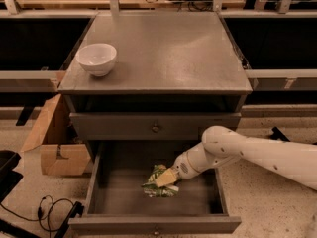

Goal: Place green jalapeno chip bag into middle drawer

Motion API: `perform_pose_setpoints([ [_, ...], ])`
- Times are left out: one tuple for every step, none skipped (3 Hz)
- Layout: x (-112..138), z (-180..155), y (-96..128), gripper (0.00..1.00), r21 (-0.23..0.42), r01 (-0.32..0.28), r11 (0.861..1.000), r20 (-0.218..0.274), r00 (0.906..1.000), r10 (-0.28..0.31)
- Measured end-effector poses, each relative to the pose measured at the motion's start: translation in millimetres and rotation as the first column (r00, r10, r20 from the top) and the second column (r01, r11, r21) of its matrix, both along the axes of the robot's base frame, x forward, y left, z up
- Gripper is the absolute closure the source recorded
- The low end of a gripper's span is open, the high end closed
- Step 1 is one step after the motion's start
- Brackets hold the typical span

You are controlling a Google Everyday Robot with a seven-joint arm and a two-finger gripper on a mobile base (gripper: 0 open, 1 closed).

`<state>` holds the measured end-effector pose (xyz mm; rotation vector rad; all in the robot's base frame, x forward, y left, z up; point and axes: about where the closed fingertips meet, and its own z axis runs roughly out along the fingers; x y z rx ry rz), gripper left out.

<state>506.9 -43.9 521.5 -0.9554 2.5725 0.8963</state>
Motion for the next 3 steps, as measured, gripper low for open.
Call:
perform_pose_setpoints([
  [4.0, -4.8, 2.7, 1.00, 0.003, 0.019, 1.000, 0.002, 0.9998, -0.019],
  [3.6, -4.8, 2.9, 0.82, 0.003, 0.017, 1.000, 0.001, 0.9998, -0.017],
  [3.6, -4.8, 2.9, 0.59, 0.003, 0.017, 1.000, 0.001, 0.9998, -0.017],
])
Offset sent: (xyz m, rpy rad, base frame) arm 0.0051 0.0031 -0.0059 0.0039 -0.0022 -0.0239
